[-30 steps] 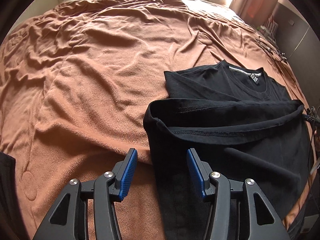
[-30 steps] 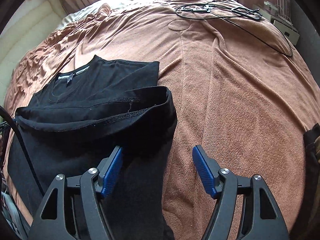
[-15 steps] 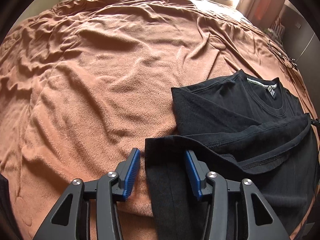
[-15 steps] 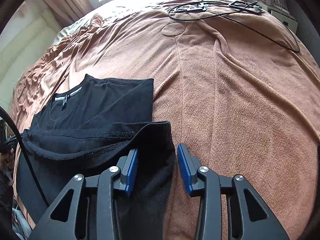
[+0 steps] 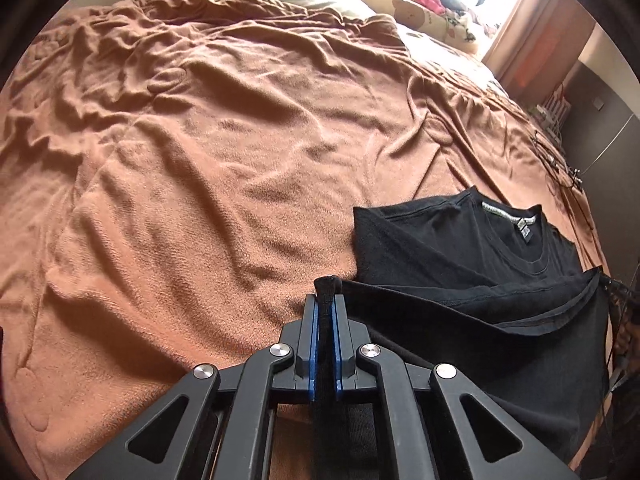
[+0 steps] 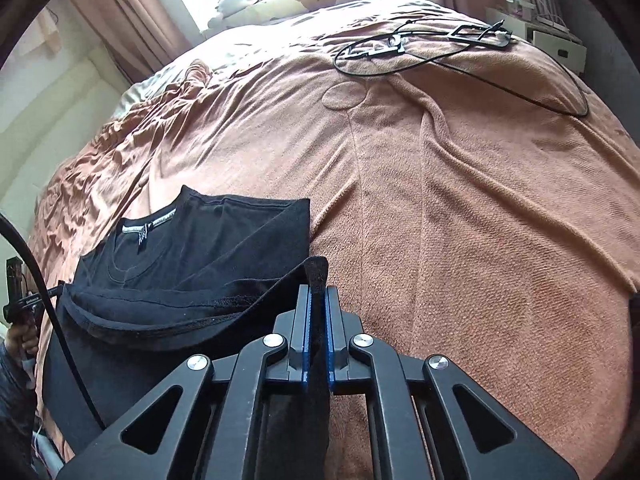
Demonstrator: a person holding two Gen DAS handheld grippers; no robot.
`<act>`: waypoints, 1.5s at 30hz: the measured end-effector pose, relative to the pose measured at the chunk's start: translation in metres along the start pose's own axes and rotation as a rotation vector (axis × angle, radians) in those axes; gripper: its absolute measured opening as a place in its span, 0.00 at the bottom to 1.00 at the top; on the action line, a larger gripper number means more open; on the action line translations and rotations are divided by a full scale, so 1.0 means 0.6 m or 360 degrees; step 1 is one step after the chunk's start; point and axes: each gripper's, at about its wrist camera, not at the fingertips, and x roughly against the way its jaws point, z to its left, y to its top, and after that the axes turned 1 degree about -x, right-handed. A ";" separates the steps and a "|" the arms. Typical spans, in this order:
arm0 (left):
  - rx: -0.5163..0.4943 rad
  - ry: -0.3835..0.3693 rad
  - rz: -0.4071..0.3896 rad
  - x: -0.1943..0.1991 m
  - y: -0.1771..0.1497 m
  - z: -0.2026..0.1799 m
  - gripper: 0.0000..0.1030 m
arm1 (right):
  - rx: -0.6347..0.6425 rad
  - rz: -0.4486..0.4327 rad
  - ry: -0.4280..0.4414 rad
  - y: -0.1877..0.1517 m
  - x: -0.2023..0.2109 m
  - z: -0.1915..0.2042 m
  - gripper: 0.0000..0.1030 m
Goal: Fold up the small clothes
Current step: 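Lift the folded edge with both grippers and fold it toward the collar, then release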
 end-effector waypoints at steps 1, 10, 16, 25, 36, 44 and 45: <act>0.0004 -0.0008 -0.0019 0.010 0.002 0.000 0.06 | 0.0001 -0.0021 0.0001 0.001 0.012 0.001 0.02; 0.0025 -0.0039 -0.0216 0.103 0.015 -0.015 0.06 | -0.0020 -0.0179 0.0007 -0.005 0.105 0.014 0.01; 0.0018 -0.0026 -0.0304 0.133 0.048 -0.030 0.06 | 0.0004 -0.0264 -0.0002 0.009 0.144 0.029 0.01; 0.0042 0.0053 -0.0314 0.083 0.119 -0.033 0.06 | 0.0013 -0.0266 -0.0075 0.070 0.091 0.041 0.01; 0.0054 0.0164 -0.0074 -0.076 0.140 -0.002 0.06 | 0.0007 -0.0050 -0.0175 0.120 -0.088 0.027 0.01; 0.0045 0.0198 -0.0017 -0.115 0.128 0.010 0.06 | -0.0005 0.0042 -0.0224 0.127 -0.157 0.020 0.01; 0.0044 0.0194 -0.0037 -0.109 0.130 0.008 0.05 | -0.0001 0.0027 -0.0222 0.132 -0.155 0.022 0.01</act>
